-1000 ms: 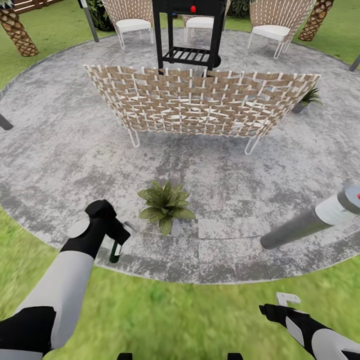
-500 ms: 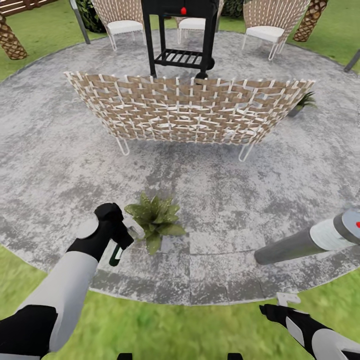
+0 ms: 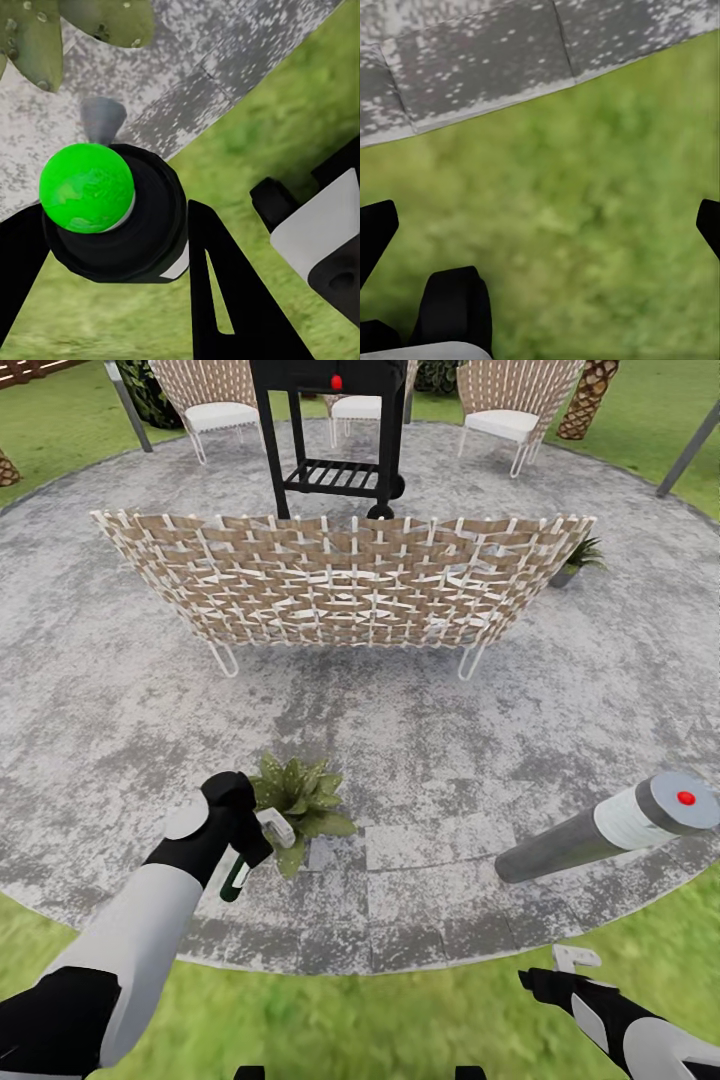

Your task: Pick up the pesticide atomizer in the garden and spray insectifuge to fully cover both potted plants in the garden.

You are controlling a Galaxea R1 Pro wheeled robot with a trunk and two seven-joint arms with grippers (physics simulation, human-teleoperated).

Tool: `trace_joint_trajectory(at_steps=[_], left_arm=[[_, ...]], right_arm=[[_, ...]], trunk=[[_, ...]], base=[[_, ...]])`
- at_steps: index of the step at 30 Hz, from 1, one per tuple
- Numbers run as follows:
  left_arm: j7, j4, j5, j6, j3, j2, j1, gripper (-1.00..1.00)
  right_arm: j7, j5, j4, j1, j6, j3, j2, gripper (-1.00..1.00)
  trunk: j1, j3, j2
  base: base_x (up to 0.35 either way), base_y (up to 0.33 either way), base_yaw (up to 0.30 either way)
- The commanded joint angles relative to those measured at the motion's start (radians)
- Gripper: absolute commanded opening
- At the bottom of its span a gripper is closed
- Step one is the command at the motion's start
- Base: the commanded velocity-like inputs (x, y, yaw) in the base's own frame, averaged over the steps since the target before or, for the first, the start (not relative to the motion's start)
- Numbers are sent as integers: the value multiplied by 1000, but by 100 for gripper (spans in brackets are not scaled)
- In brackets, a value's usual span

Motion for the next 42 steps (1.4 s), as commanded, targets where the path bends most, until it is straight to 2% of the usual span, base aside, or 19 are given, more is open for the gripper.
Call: trace_joint_trajectory(at_steps=[1, 4, 8, 11, 14, 18, 23, 29, 32, 34, 39, 42], left_arm=[[-10, -1, -9, 9, -1, -2, 0, -100], [-12, -1, -9, 9, -2, -9, 0, -100], [-13, -1, -9, 10, -7, -33, 0, -100], [-13, -1, -9, 11, -41, -41, -1, -100], [-13, 5, -9, 11, -51, -41, -1, -100], [-12, 58, -9, 9, -52, -30, -1, -100], [-9, 96, -9, 8, -52, 9, -1, -100], [-4, 99, -9, 6, -51, 22, -1, -100], [-3, 99, -10, 6, -50, 38, -1, -100], [-1, 99, -11, 6, -50, 59, 0, -100], [15, 100, -5, 5, -48, 158, -1, -100], [18, 100, -1, 5, -44, 195, 0, -100]], right_arm=[[4, -2, -1, 0, 4, -7, 0, 100], [4, -2, -1, 0, 4, -7, 1, 100], [4, -2, -1, 0, 4, -7, 1, 100], [4, -2, -1, 0, 4, -7, 1, 100], [5, -2, -1, 0, 4, -7, 1, 100], [4, -2, -1, 0, 4, -7, 1, 100], [4, -2, -1, 0, 4, -7, 1, 100], [4, -2, -1, 0, 4, -7, 1, 100], [4, -2, -1, 0, 4, -7, 1, 100], [4, -2, -1, 0, 4, -7, 1, 100], [5, -2, -1, 0, 4, -7, 1, 100], [6, -1, -1, 0, 4, -7, 1, 100]], trunk=[[0, -1, 0], [0, -1, 0], [0, -1, 0], [0, -1, 0], [0, -1, 0], [0, -1, 0], [0, -1, 0], [0, -1, 0], [0, -1, 0], [0, -1, 0], [0, -1, 0], [0, -1, 0]], base=[[0, 0, 0], [0, 0, 0], [0, 0, 0], [0, 0, 0], [0, 0, 0], [-12, 0, 0], [-154, 89, 0], [-232, 220, 0], [-163, 273, 0], [-141, 281, 0], [-106, 290, 0], [-86, 291, 0]])
